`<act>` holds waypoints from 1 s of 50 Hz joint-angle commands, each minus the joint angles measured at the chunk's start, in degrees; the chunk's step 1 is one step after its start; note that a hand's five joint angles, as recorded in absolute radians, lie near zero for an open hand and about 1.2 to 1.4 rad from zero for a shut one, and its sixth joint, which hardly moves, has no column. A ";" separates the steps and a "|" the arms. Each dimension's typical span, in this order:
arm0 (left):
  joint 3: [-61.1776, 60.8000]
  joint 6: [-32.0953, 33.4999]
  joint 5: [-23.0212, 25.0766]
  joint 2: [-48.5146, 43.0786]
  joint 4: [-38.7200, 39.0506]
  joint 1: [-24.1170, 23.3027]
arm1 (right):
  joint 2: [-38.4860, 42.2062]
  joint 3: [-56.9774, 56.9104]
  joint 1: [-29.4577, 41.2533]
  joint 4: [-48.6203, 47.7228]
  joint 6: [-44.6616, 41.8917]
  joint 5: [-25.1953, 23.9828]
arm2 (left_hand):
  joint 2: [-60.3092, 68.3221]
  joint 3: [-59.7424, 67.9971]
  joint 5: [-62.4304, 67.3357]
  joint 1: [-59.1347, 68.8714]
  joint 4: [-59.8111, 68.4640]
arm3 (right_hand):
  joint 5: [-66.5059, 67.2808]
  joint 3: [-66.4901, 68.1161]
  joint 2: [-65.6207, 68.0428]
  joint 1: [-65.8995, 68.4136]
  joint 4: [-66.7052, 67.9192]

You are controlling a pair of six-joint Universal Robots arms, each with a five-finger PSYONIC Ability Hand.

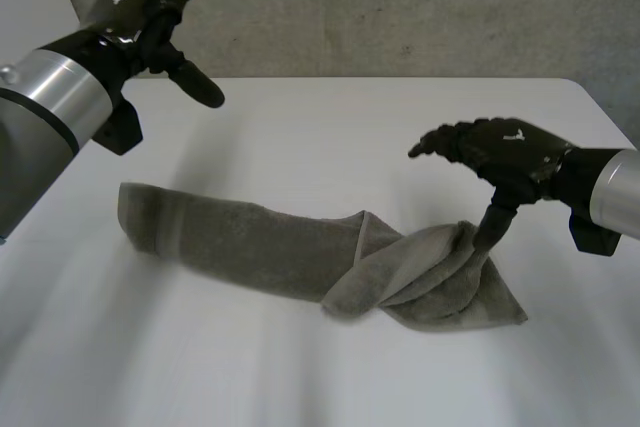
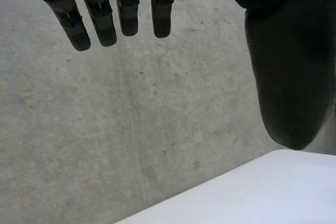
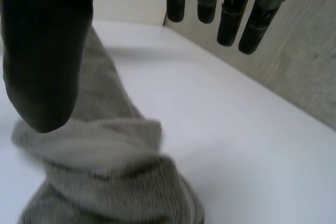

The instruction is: Fold the towel.

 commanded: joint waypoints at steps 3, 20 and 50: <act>-0.03 1.28 0.08 -1.85 -3.66 -0.99 | -6.92 3.28 4.31 -5.74 12.99 6.82 | -2.47 -2.68 -2.02 -3.25 -3.26 | -3.42 -4.06 -3.40 -3.27 -4.56; 5.76 24.40 -0.72 -18.19 -18.44 0.85 | -2.90 17.34 24.61 -28.24 16.08 33.38 | -2.97 -3.18 -2.53 -3.75 -3.77 | -3.42 -4.06 -3.40 -3.27 -4.56; 11.40 38.12 -7.40 -32.18 -19.84 4.90 | 10.57 17.88 24.72 -36.26 10.11 31.90 | 57.85 57.64 58.29 57.07 57.06 | 66.58 65.94 66.60 66.73 65.44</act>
